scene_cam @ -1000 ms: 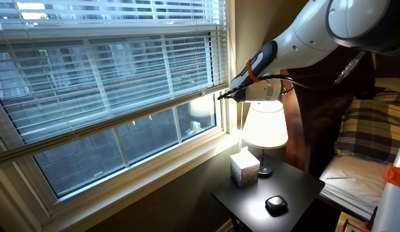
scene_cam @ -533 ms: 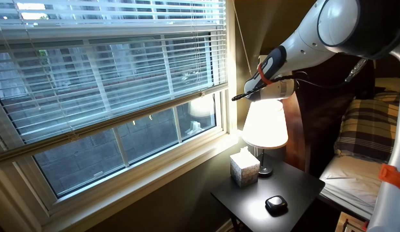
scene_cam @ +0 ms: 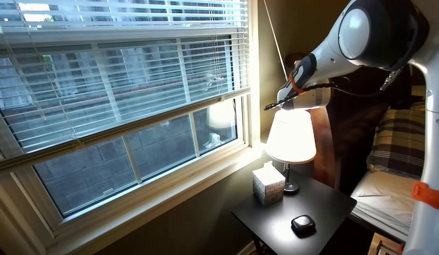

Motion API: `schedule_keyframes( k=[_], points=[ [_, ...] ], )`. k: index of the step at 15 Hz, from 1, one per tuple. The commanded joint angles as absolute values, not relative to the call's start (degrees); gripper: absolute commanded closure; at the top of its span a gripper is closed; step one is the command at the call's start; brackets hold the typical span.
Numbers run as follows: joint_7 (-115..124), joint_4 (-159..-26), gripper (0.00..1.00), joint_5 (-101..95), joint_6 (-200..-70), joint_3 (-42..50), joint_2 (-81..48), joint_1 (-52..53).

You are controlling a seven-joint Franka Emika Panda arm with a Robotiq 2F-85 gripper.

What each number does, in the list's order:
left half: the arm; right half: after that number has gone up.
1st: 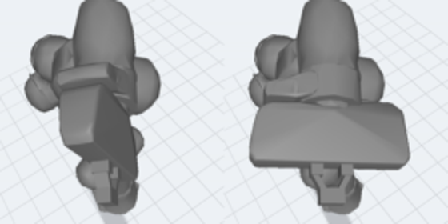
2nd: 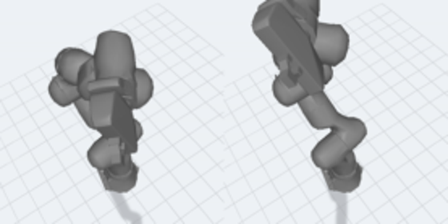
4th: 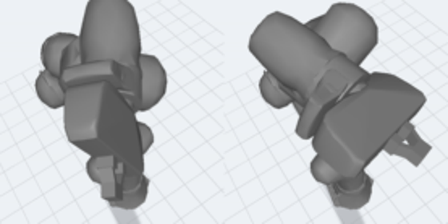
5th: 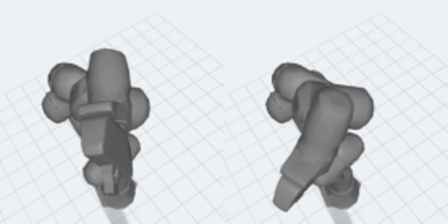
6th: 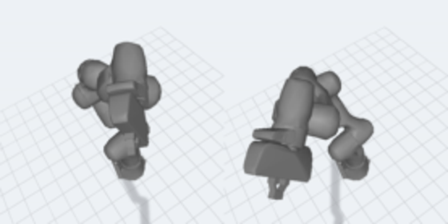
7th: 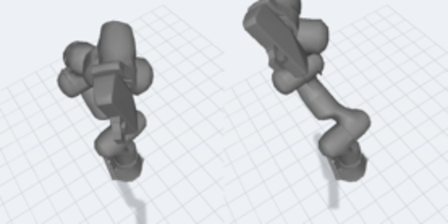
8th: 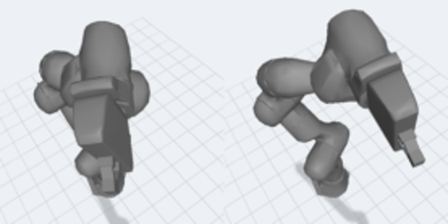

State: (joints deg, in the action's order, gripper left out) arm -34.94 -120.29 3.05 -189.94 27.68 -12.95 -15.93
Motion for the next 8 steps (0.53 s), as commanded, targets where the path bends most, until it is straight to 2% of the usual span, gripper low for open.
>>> schedule_keyframes(
  k=[1, 8],
  points=[
    [-34.48, -120.83, 1.0, 4.07, -187.28, 31.11, -17.73, -15.69],
    [-32.86, -121.01, 1.0, 4.36, -181.22, 35.74, -21.82, -14.1]
  ],
)
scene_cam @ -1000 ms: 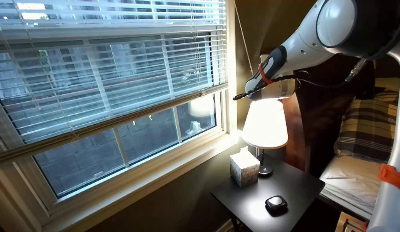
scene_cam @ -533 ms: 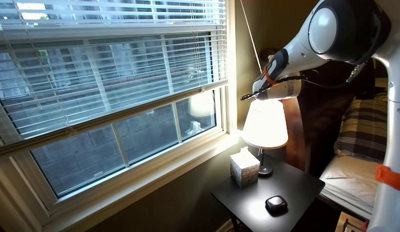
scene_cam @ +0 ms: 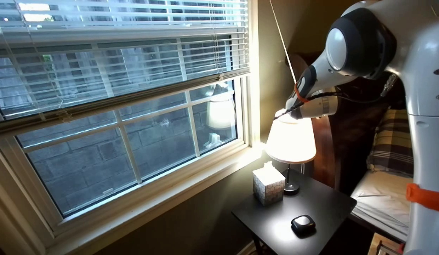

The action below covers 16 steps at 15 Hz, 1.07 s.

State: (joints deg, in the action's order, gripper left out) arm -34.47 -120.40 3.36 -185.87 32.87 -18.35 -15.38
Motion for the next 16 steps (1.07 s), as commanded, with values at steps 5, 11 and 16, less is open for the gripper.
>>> schedule_keyframes(
  k=[5, 11, 16],
  points=[
    [-29.95, -120.65, 1.0, 3.66, -175.47, 38.87, -23.24, -12.02],
    [-19.21, -120.1, 1.0, -6.23, -173.9, 33.86, -20.9, -16.49],
    [-16.65, -120.07, 1.0, -7.86, -172.05, 30.48, -19.08, -18.37]
  ],
)
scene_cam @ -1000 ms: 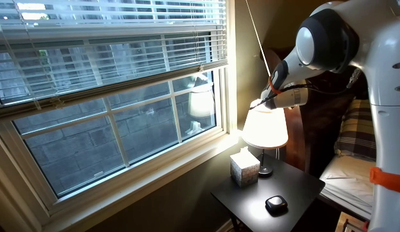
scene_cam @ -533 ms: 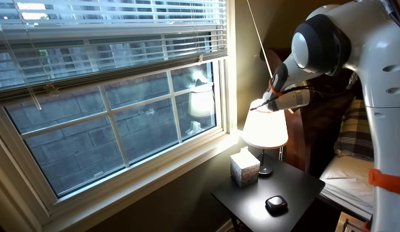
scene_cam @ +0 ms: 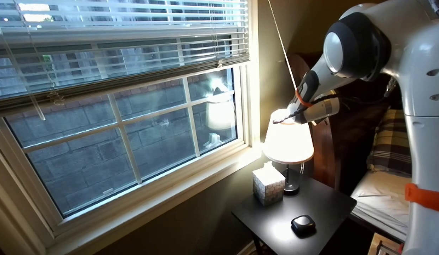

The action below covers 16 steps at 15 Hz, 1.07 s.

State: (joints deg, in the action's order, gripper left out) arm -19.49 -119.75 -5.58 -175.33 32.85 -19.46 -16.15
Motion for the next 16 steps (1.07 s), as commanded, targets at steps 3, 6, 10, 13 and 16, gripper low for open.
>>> schedule_keyframes(
  k=[3, 6, 10, 13, 16],
  points=[
    [-16.13, -120.19, 1.0, -7.88, -171.82, 28.28, -17.75, -19.54],
    [-15.85, -120.08, 1.0, -7.88, -171.85, 26.83, -16.72, -20.27],
    [-14.79, -120.08, 1.0, -8.44, -172.12, 26.89, -16.26, -20.33],
    [-14.58, -120.19, 1.0, -7.88, -171.88, 31.29, -16.3, -16.81],
    [-14.46, -120.31, 1.0, -7.72, -171.61, 33.2, -15.21, -15.21]
  ],
)
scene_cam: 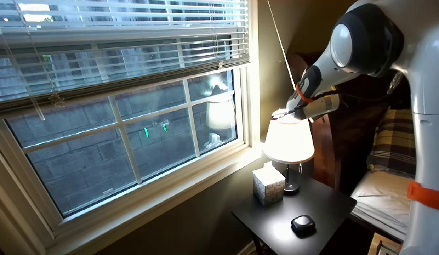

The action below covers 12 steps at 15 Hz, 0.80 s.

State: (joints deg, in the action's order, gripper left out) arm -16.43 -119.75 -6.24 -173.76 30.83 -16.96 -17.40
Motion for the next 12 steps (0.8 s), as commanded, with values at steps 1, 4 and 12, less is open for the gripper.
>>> schedule_keyframes(
  k=[1, 4, 12],
  points=[
    [-14.57, -120.37, 1.0, -7.64, -171.68, 33.54, -14.81, -14.79],
    [-14.62, -120.43, 1.0, -7.71, -172.24, 34.59, -13.79, -13.24],
    [-14.44, -120.1, 1.0, -7.86, -173.46, 36.99, -12.33, -9.73]
  ],
)
